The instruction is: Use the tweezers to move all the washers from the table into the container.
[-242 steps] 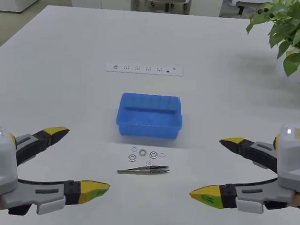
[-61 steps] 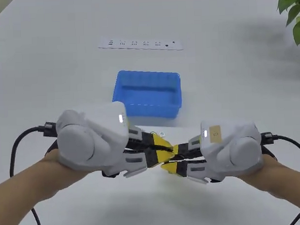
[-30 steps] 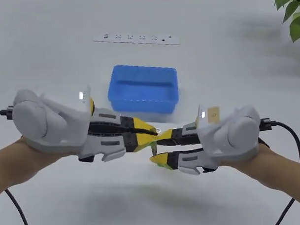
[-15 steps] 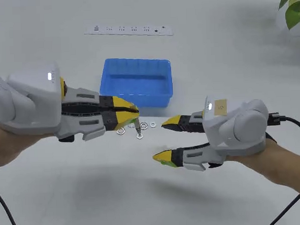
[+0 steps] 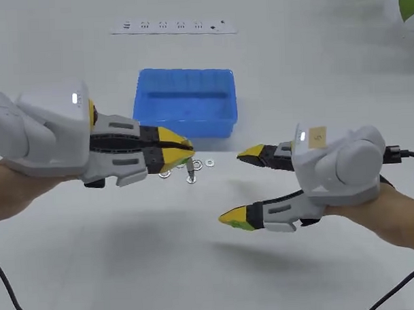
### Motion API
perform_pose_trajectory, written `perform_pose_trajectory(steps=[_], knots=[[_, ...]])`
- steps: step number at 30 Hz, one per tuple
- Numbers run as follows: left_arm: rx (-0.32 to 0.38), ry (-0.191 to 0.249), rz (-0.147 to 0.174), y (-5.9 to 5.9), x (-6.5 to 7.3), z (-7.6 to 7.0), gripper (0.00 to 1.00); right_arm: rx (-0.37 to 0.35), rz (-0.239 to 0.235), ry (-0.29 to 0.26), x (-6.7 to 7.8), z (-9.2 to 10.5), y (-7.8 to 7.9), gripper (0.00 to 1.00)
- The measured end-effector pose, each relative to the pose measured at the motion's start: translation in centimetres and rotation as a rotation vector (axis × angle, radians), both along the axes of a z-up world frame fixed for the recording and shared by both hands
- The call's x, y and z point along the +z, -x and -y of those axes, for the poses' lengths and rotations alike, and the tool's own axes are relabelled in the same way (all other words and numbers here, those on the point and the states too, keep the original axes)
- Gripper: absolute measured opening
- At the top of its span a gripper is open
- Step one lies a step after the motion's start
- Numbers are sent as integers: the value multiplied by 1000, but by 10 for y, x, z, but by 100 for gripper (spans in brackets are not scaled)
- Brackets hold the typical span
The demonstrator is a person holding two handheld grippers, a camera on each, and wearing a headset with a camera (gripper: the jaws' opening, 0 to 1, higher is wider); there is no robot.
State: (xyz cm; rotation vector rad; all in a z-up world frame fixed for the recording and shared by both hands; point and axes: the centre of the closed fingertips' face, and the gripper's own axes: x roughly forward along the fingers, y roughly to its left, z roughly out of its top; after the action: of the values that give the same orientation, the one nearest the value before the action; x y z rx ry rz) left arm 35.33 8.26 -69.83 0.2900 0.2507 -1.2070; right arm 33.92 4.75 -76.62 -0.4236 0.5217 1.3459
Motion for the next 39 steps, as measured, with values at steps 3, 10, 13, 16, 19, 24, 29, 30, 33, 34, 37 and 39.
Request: perform_pose_trajectory(steps=[3, 10, 13, 16, 19, 24, 29, 30, 33, 34, 37, 39], knots=[[11, 4, -10, -3, -2, -1, 6, 7, -4, 2, -1, 0, 2, 63], [18, 5, -22, -2, -4, -1, 6, 10, -6, 2, 0, 0, 1, 63], [21, 9, -30, -2, -5, -1, 6, 8, -6, 2, 1, 0, 0, 63], [22, 9, -29, -2, -5, -1, 6, 8, -9, 1, 1, 0, 0, 63], [13, 12, -38, 0, -5, 0, 6, 11, -16, -1, 0, -3, -1, 63], [-2, 2, -59, 2, -6, -3, 6, 29, -19, -4, -3, -16, -6, 63], [-28, 0, -75, 4, -6, 1, 6, 59, -24, -20, -1, -35, -9, 62], [-35, -6, -75, 4, -6, 2, 6, 68, -25, -24, -1, -38, -8, 60], [-67, -43, -64, 6, -6, 2, 6, 87, -36, -26, -6, -48, -11, 55], [-76, -52, -64, 7, -6, 1, 6, 85, -39, -24, -8, -50, -12, 55], [-82, -57, -77, 5, -6, -1, 6, 112, -55, -12, -14, -54, -11, 47], [-76, -53, -82, 3, -7, -1, 6, 124, -64, -13, -15, -56, -10, 43]])
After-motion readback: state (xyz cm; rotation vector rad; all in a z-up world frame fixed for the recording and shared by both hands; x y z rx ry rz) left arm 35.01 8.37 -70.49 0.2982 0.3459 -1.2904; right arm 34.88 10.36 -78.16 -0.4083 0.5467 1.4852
